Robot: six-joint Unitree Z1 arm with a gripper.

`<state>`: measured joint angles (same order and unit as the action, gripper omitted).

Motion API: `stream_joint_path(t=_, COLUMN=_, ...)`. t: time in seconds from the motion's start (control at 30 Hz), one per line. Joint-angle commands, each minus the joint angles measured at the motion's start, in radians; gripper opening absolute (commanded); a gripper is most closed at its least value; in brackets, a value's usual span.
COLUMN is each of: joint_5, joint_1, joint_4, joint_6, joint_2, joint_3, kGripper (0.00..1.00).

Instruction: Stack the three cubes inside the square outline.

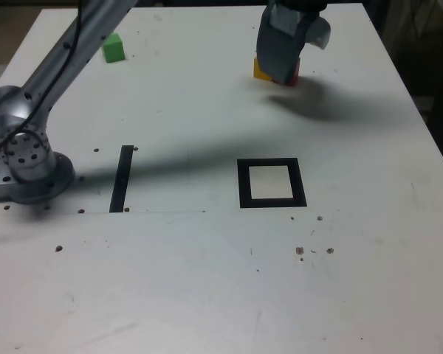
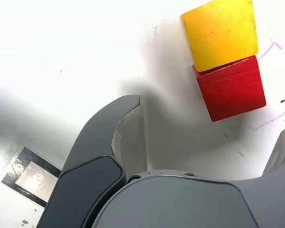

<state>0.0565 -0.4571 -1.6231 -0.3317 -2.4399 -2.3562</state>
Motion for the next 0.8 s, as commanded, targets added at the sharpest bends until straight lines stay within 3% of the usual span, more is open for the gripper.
stream_joint_path(t=0.0, joint_5=-0.006, joint_1=-0.001, joint_4=-0.015, joint_6=-0.005, joint_2=-0.007, joint_3=-0.002, kGripper=0.97)
stream_joint_path(t=0.3, joint_5=-0.035, joint_1=-0.006, joint_4=-0.015, joint_6=-0.020, joint_2=-0.023, joint_3=-0.017, kGripper=0.97)
stream_joint_path(t=0.77, joint_5=-0.034, joint_1=-0.040, joint_4=-0.014, joint_6=-0.023, joint_2=-0.076, joint_3=-0.094, kGripper=0.97)
